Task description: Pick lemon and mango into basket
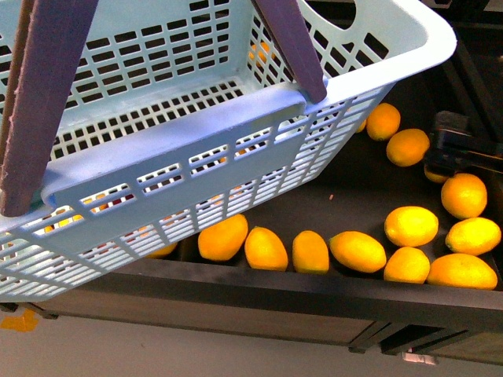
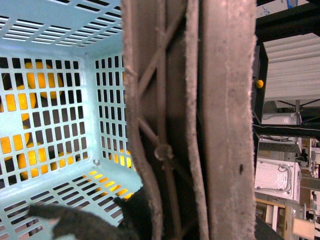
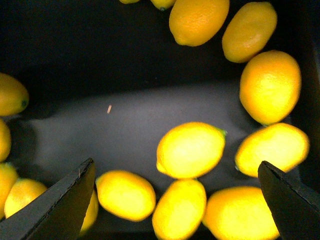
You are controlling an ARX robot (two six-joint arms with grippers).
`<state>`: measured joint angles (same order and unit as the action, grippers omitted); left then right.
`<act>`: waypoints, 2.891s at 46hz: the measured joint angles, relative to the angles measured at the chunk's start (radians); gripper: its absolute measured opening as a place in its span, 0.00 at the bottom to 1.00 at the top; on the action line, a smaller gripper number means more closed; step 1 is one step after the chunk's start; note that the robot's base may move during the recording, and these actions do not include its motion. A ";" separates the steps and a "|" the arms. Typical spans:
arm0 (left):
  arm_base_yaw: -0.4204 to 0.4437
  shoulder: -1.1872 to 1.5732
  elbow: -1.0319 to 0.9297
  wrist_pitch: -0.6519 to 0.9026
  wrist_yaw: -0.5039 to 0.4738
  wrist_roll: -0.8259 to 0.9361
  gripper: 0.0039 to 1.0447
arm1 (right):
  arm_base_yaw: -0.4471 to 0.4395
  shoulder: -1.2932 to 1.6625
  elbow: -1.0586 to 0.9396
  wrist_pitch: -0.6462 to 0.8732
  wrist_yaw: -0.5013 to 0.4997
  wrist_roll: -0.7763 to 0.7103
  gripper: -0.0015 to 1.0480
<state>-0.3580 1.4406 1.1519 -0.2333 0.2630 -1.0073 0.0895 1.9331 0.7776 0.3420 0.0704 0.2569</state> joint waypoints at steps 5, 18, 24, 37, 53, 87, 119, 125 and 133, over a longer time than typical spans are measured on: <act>0.000 0.000 0.000 0.000 0.003 0.000 0.13 | 0.012 0.178 0.198 -0.061 0.021 0.074 0.92; 0.000 0.000 0.000 0.000 0.006 -0.001 0.13 | 0.007 0.455 0.568 -0.179 0.021 0.283 0.92; 0.000 0.000 0.000 0.000 0.005 0.000 0.13 | -0.005 0.536 0.676 -0.214 0.018 0.338 0.92; 0.000 0.000 0.000 0.000 0.007 -0.001 0.13 | -0.067 0.726 0.921 -0.291 0.016 0.433 0.92; 0.000 0.000 0.000 0.000 0.006 0.000 0.13 | -0.086 0.811 1.071 -0.336 0.016 0.441 0.92; 0.000 0.000 0.000 0.000 0.006 -0.001 0.13 | -0.098 0.957 1.294 -0.438 0.032 0.451 0.74; 0.000 0.000 0.000 0.000 0.006 0.000 0.13 | -0.137 0.467 0.551 0.018 -0.111 0.202 0.63; 0.000 0.000 0.000 0.000 0.006 -0.001 0.13 | -0.163 0.189 0.308 0.116 -0.182 0.134 0.63; 0.000 0.000 0.000 0.000 0.006 -0.001 0.13 | -0.145 -0.268 0.026 0.102 -0.288 0.094 0.63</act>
<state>-0.3580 1.4410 1.1519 -0.2333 0.2695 -1.0080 -0.0551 1.6653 0.8036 0.4438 -0.2172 0.3508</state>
